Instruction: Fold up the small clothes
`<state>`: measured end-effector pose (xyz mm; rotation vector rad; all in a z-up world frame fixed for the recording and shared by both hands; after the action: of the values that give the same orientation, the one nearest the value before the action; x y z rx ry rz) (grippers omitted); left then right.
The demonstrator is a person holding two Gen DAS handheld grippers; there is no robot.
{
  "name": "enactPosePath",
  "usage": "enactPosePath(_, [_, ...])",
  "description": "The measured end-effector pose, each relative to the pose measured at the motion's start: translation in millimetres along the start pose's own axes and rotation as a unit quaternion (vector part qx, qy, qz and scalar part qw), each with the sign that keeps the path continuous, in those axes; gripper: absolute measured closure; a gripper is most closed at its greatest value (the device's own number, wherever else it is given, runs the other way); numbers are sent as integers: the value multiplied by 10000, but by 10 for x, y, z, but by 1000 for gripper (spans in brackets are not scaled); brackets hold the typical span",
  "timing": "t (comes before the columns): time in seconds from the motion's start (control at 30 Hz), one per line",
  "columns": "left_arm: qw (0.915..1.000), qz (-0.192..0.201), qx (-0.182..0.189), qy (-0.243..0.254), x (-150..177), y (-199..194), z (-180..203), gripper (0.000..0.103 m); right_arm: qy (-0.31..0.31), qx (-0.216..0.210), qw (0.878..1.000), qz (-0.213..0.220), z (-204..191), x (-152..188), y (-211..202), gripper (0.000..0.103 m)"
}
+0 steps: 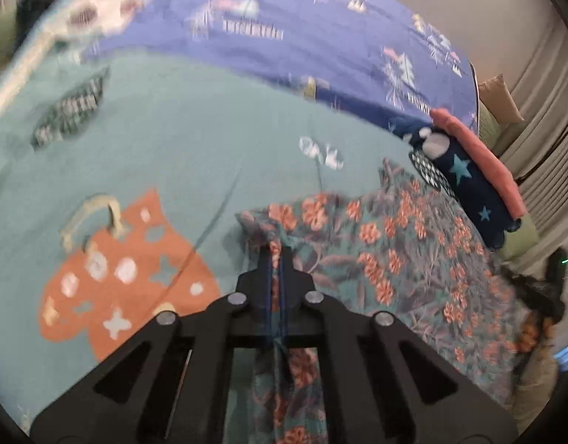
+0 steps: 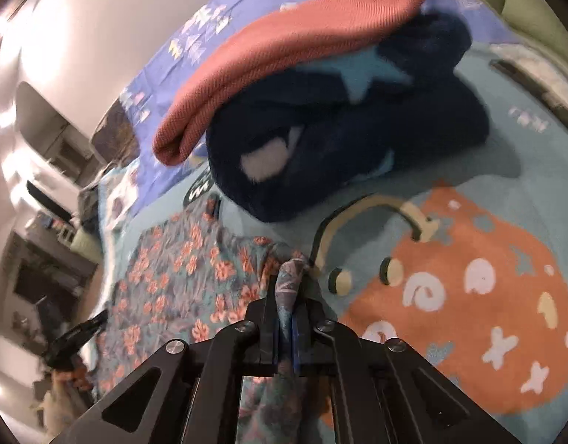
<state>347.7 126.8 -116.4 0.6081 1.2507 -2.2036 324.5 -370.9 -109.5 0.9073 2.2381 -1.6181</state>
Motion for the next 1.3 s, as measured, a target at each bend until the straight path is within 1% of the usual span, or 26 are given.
enactPosePath(0.07, [9990, 365, -188, 159, -12, -115, 40, 99, -157, 222, 9986, 456, -56, -49, -190, 100])
enactPosePath(0.1, [9989, 377, -257, 130, -17, -104, 5, 99, -213, 352, 9977, 546, -51, -86, -229, 100])
enactPosePath(0.13, [9995, 217, -241, 43, 4, -29, -50, 99, -261, 509, 9969, 536, -17, -119, -218, 100])
enactPosePath(0.17, [9996, 113, -265, -21, 15, 28, -90, 99, -265, 600, 9971, 388, 28, -136, -148, 100])
enactPosePath(0.2, [9996, 40, -254, -80, 32, 69, -120, 99, -297, 585, 9978, 122, 56, -119, -47, 100])
enactPosePath(0.23, [9997, 46, -195, -112, 39, 69, -126, 99, -317, 634, 9975, -62, 84, -92, 33, 96])
enactPosePath(0.27, [9997, 105, -137, -143, 28, 34, -129, 98, -333, 657, 9972, -164, 107, -41, 86, 96])
enactPosePath(0.3, [9996, 155, -72, -229, 13, -16, -142, 98, -329, 612, 9975, -160, 119, -8, 80, 94])
enactPosePath(0.4, [9987, 312, -22, -402, -4, -226, -173, 95, -3, 385, 9992, -67, 220, 45, -108, 78])
enactPosePath(0.5, [9983, 399, 180, -375, 55, -467, -104, 81, 14, 186, 9998, -47, 278, 185, -377, 77])
enactPosePath(0.57, [9986, 273, 369, -247, 172, -562, -25, 60, -286, 154, 9994, -146, 241, 392, -543, 77])
enactPosePath(0.63, [9995, 32, 283, -117, 343, -561, 34, 47, -487, 118, 9985, -226, 220, 622, -687, 77])
enactPosePath(0.7, [9995, -211, 235, -97, 485, -529, 55, 46, -529, -28, 9981, -320, 231, 772, -774, 76])
enactPosePath(0.77, [9984, -417, 302, -232, 662, -500, 48, 46, -567, -199, 9974, -408, 188, 970, -848, 64])
enactPosePath(0.8, [9980, -451, 357, -263, 729, -494, 49, 46, -614, -197, 9971, -407, 170, 1051, -868, 51])
enactPosePath(0.83, [9985, -399, 314, -194, 774, -495, 58, 49, -721, -121, 9965, -400, 145, 1126, -872, 49])
enactPosePath(0.87, [9994, -325, 132, -28, 791, -495, 82, 81, -919, 157, 9950, -363, 118, 1198, -841, 53])
enactPosePath(0.9, [9993, -367, -25, 83, 794, -472, 96, 96, -957, 496, 9937, -313, 125, 1216, -809, 90])
enactPosePath(0.93, [9992, -372, -95, 62, 785, -466, 95, 95, -902, 819, 9922, -266, 132, 1219, -778, 100])
enactPosePath(1.03, [9996, -248, -152, 30, 788, -533, 75, 95, -214, 658, 9974, -198, 316, 1164, -832, 100])
enactPosePath(1.07, [9996, -249, -148, 21, 812, -550, 65, 94, -169, 625, 9976, -239, 359, 1185, -845, 100])
enactPosePath(1.13, [9995, -224, -206, 19, 833, -598, 55, 94, -334, 707, 9966, -250, 340, 1235, -860, 99])
enactPosePath(1.2, [9998, -101, -195, -21, 870, -731, 80, 92, -385, 786, 9960, -156, 323, 1291, -972, 95])
enactPosePath(1.23, [9999, -58, -159, -15, 895, -806, 103, 83, -379, 804, 9959, -155, 322, 1308, -998, 93])
enactPosePath(1.27, [9999, -26, -102, 3, 936, -889, 130, 70, -366, 854, 9956, -133, 340, 1334, -1064, 92])
enactPosePath(1.3, [10000, 28, -67, 15, 986, -971, 152, 64, -366, 893, 9953, -100, 355, 1358, -1106, 90])
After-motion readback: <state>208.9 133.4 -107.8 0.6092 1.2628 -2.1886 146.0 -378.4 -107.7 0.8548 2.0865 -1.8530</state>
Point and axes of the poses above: each gripper's, at about its wrist camera, not at the fingertips, and y roughly the way its jaws point, z to its right, x to its underside, the point moved 3 cm from there along y, roughly the way its jaws point, and after that the axes turned 11 degrees about x, right-handed, at the moved point
